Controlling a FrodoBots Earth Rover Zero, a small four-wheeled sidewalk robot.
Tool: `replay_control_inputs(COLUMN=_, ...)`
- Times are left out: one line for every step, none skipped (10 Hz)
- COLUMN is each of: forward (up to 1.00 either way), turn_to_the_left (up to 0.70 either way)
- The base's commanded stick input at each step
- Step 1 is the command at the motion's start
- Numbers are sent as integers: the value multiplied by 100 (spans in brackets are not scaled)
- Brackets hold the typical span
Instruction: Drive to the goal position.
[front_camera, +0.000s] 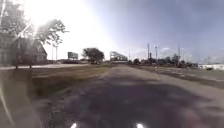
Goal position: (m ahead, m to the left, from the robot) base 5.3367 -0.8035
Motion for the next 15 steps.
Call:
replay_control_inputs(forward=70, turn_to_the_left=0)
replay_control_inputs(forward=70, turn_to_the_left=0)
replay_control_inputs(forward=70, turn_to_the_left=0)
replay_control_inputs(forward=70, turn_to_the_left=-32)
replay_control_inputs(forward=70, turn_to_the_left=-11)
replay_control_inputs(forward=70, turn_to_the_left=0)
replay_control_inputs(forward=70, turn_to_the_left=0)
replay_control_inputs(forward=70, turn_to_the_left=0)
replay_control_inputs(forward=70, turn_to_the_left=0)
replay_control_inputs(forward=70, turn_to_the_left=0)
replay_control_inputs(forward=70, turn_to_the_left=0)
replay_control_inputs(forward=70, turn_to_the_left=0)
replay_control_inputs(forward=70, turn_to_the_left=0)
replay_control_inputs(forward=70, turn_to_the_left=0)
replay_control_inputs(forward=70, turn_to_the_left=0)
